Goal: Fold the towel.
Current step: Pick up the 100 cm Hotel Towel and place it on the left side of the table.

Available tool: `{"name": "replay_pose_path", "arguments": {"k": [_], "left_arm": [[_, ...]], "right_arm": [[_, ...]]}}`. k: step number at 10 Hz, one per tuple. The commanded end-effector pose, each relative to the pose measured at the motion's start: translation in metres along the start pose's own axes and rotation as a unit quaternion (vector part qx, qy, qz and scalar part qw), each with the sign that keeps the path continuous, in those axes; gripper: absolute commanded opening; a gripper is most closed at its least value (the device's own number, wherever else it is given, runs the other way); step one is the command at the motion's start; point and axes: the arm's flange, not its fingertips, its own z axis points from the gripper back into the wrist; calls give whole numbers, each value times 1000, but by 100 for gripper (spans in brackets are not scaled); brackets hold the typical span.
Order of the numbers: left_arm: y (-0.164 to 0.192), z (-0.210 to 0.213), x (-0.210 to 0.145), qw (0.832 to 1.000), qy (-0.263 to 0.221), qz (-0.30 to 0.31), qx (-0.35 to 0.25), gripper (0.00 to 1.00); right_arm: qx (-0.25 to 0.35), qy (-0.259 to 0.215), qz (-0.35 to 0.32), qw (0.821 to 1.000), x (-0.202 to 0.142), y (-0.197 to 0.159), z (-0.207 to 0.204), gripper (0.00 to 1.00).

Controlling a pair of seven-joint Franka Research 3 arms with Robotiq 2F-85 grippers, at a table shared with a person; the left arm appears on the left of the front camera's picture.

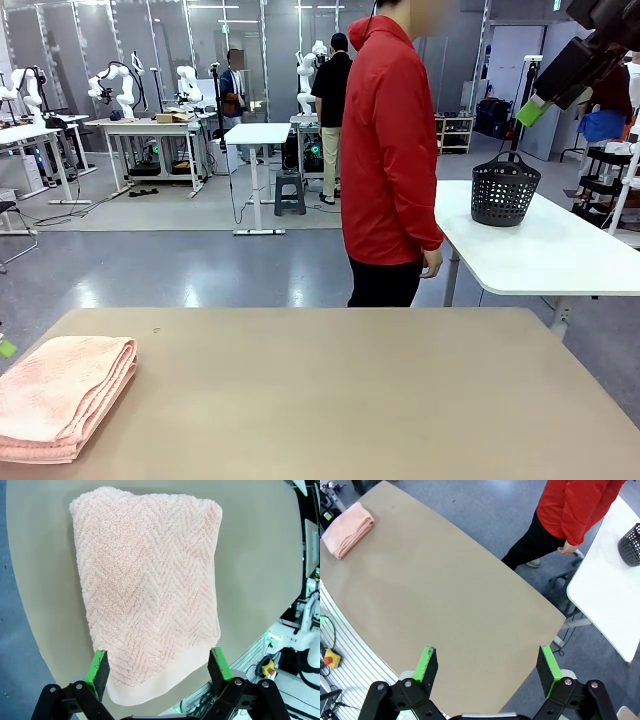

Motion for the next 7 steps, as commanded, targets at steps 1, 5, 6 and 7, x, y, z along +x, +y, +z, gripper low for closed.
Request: {"name": "replay_pose_path", "arguments": {"k": [1, 5, 6, 7], "left_arm": [[2, 2, 3, 1000, 0, -1, 0, 100], [2, 2, 3, 1000, 0, -1, 0, 100], [2, 2, 3, 1000, 0, -1, 0, 100], [2, 2, 3, 1000, 0, -1, 0, 100]], "right_arm": [[1, 0, -1, 1000, -1, 0, 1, 100], [1, 0, -1, 1000, -1, 0, 1, 100], [1, 0, -1, 1000, -1, 0, 1, 100], [1, 0, -1, 1000, -1, 0, 1, 100]]}}
